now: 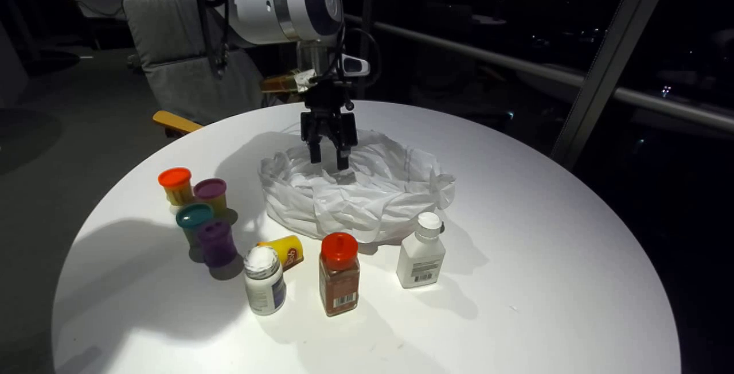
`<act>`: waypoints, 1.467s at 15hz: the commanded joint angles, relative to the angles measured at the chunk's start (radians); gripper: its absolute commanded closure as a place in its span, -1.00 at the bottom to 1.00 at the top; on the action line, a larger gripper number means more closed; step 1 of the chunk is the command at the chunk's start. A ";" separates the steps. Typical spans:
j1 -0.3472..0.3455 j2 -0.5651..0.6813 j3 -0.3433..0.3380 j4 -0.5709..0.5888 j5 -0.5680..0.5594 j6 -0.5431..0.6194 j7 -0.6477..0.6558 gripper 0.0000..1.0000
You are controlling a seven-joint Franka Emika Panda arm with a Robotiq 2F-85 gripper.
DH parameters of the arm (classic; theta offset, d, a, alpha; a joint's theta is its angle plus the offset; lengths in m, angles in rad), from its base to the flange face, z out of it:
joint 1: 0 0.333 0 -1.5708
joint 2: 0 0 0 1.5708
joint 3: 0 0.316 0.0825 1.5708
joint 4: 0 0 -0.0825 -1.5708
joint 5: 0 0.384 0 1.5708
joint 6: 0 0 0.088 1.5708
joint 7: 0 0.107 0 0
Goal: Remove the contents in the plastic bag and put them on the table.
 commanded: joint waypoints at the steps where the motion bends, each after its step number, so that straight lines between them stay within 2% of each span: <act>1: -0.014 -0.072 -0.024 -0.151 0.003 0.064 -0.005 -1.00; 5: -0.023 -0.128 -0.046 -0.278 -0.004 0.124 -0.014 -1.00; 9: -0.029 -0.188 -0.035 -0.379 -0.004 0.153 -0.070 -1.00; 15: -0.039 -0.174 -0.027 -0.388 0.012 0.169 -0.126 -1.00; 16: -0.040 -0.167 -0.028 -0.381 0.015 0.173 -0.125 -0.50; 17: -0.041 -0.166 -0.028 -0.381 0.016 0.178 -0.125 -0.47; 18: -0.040 -0.167 -0.029 -0.384 0.016 0.187 -0.122 -0.35; 22: -0.029 -0.195 -0.038 -0.426 0.011 0.216 -0.102 0.30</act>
